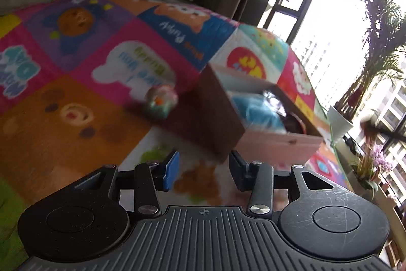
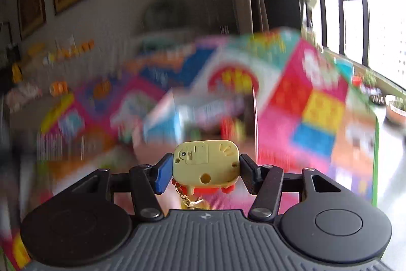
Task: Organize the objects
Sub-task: 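Drop the Volcano packet into the pink box with the left gripper while the right drops the yellow toy in, then grasp the pink-and-green pig figurine with the left gripper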
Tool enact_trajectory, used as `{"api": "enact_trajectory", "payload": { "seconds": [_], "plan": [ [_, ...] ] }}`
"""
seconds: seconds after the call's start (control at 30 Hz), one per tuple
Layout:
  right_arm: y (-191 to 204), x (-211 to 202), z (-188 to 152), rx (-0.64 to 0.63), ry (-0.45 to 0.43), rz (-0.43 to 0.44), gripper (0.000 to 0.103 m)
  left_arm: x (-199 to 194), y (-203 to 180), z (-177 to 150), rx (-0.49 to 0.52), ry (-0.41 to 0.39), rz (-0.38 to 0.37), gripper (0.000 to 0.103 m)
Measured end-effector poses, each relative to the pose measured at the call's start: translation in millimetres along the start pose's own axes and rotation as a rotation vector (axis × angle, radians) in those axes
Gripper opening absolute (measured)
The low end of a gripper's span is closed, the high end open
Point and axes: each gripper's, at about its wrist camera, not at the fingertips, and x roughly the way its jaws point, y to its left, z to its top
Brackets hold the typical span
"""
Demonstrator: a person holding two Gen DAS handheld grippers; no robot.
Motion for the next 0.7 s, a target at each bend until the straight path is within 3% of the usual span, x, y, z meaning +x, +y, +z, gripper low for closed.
{"api": "enact_trajectory", "payload": {
  "seconds": [0.1,0.2,0.23,0.3,0.43,0.57,0.7],
  "plan": [
    [16,16,67,-0.022,-0.065,-0.006,0.056,-12,20,-2,-0.046,-0.012,-0.001,0.047],
    [36,54,116,-0.057,-0.088,-0.073,0.059,-21,33,-1,-0.084,-0.034,0.002,0.047],
    [41,71,127,-0.068,-0.086,-0.093,0.077,-22,37,-1,-0.092,-0.037,0.003,0.047],
    [45,99,139,-0.045,-0.079,-0.129,0.091,-26,44,-2,-0.099,-0.039,0.008,0.047],
    [45,122,130,-0.008,-0.019,-0.110,0.091,-25,55,-5,-0.101,-0.029,0.011,0.047],
    [49,117,94,-0.079,0.013,-0.121,0.091,-13,55,-2,-0.091,-0.016,0.012,0.047],
    [50,93,51,-0.151,0.034,-0.092,0.095,0,39,20,-0.008,-0.079,0.026,0.047]
  ]
}}
